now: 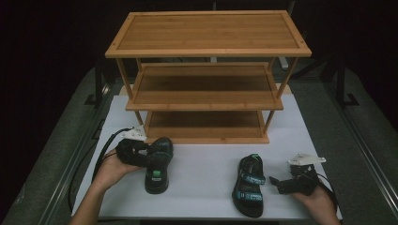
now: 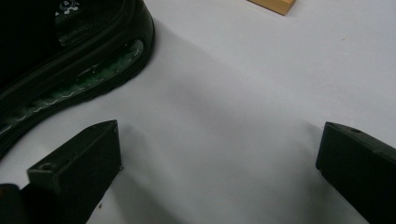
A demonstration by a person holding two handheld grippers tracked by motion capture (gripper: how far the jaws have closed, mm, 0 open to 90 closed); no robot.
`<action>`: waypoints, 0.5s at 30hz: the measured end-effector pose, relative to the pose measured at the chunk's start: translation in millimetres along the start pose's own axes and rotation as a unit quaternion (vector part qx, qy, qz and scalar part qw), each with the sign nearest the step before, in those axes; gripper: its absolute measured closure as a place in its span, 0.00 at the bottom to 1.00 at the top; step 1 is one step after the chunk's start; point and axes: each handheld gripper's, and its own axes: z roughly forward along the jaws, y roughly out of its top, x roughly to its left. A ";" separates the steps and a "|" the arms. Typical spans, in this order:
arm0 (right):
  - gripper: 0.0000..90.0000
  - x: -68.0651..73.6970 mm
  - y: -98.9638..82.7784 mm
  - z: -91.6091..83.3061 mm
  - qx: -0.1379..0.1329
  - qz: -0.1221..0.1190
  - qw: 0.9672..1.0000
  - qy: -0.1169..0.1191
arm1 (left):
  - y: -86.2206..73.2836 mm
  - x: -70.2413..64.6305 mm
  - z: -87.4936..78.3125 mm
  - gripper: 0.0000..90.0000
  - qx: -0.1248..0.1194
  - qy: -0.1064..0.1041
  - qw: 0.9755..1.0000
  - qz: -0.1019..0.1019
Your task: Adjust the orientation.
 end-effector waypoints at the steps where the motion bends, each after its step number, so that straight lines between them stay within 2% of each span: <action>1: 0.00 0.0 0.0 0.0 0.000 0.000 1.000 0.000 | -0.3 0.1 0.1 0.58 0.001 -0.001 1.000 -0.001; 7: 0.00 0.0 0.0 0.0 0.000 0.000 1.000 0.000 | -2.7 1.1 1.4 0.63 0.007 -0.010 1.000 -0.001; 9: 0.00 0.0 0.0 0.0 0.000 0.000 1.000 0.000 | -3.0 0.7 0.8 0.65 0.012 -0.004 1.000 0.005; 11: 0.00 0.0 0.0 0.0 0.000 0.000 1.000 0.000 | -3.3 0.6 -0.5 0.73 0.019 0.010 1.000 0.012; 15: 0.00 0.0 0.0 0.0 0.000 0.000 1.000 0.000 | -3.4 1.0 -1.7 0.77 0.018 0.010 1.000 0.015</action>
